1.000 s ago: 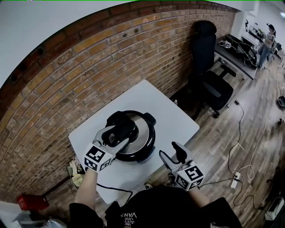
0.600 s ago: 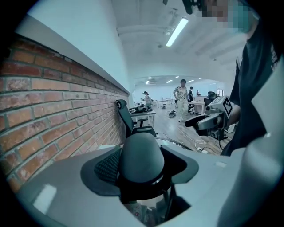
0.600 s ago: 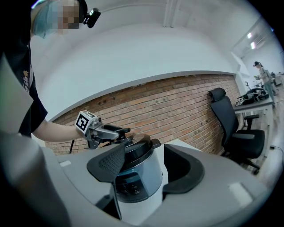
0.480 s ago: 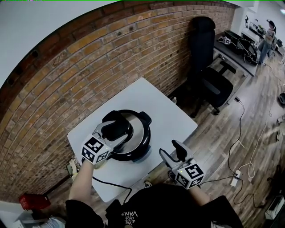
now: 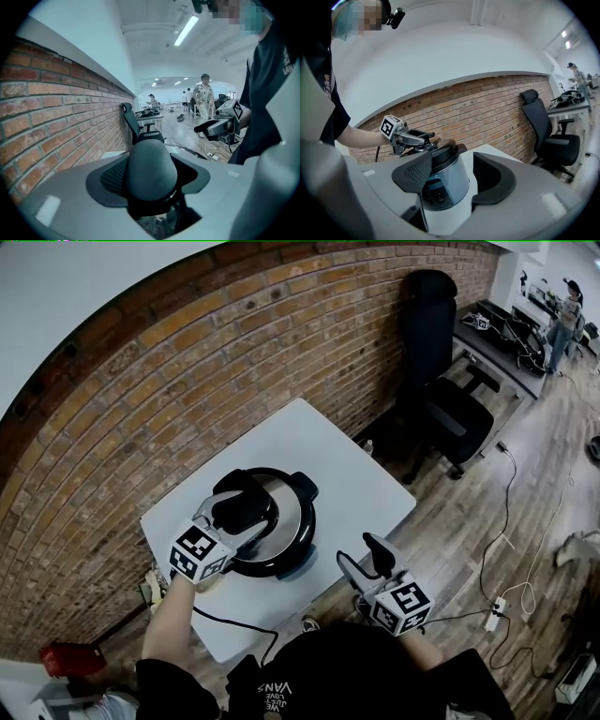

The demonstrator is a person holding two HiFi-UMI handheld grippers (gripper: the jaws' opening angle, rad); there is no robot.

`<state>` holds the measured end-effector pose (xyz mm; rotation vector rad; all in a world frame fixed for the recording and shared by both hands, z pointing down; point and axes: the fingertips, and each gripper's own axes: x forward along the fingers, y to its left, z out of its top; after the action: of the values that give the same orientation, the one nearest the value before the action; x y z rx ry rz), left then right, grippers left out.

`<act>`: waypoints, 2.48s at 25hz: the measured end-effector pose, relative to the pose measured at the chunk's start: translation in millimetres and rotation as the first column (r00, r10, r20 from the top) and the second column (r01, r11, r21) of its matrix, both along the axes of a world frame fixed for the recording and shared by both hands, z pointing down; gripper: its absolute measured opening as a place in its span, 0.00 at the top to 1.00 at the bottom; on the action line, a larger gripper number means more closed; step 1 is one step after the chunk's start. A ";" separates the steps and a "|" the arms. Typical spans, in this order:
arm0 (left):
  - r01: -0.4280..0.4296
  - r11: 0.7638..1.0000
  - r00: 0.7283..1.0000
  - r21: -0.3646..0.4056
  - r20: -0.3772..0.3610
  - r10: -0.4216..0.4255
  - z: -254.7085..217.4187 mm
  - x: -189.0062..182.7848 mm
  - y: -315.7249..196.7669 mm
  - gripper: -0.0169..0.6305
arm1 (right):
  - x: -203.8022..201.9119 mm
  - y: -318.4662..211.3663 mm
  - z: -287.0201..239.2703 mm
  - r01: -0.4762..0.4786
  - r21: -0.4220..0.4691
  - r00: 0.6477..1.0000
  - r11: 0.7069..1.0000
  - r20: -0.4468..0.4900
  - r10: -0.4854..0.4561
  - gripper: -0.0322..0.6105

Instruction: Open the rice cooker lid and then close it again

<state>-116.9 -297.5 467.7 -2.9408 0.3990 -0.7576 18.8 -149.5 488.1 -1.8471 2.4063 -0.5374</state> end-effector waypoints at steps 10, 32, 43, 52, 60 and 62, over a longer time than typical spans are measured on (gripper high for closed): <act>-0.016 1.000 1.000 0.005 -0.003 0.016 -0.4 -0.2 -1.2 0.55 | -0.1 -2.5 1.2 0.014 -0.017 1.000 1.000 -0.015 -0.014 0.53; -0.489 0.872 0.872 -0.004 0.030 0.489 0.4 2.2 12.6 0.54 | 2.8 4.8 7.6 -0.100 -0.039 0.995 0.994 -0.031 0.099 0.53; -0.504 0.864 0.864 0.011 -0.004 0.504 -3.0 2.4 12.7 0.54 | -19.9 12.2 9.1 -0.146 -0.053 0.989 0.988 -0.030 0.144 0.53; -0.514 0.855 0.856 0.069 -0.017 0.516 -19.2 3.2 18.5 0.55 | -23.9 34.0 8.3 -0.207 -0.056 0.978 0.977 -0.032 0.206 0.53; -0.463 0.878 0.883 0.118 -0.027 0.469 -37.8 -1.3 24.6 0.55 | -19.7 53.0 5.9 -0.221 -0.042 0.975 0.974 -0.018 0.220 0.53; -0.430 0.893 0.898 0.131 -0.041 0.438 -45.2 -3.1 27.0 0.55 | -16.6 54.4 3.9 -0.207 -0.029 0.978 0.978 -0.013 0.206 0.53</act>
<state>-120.0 -270.4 422.5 -2.7877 -0.2057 -0.5485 2.3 -95.1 492.0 -2.0848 2.1869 -0.5498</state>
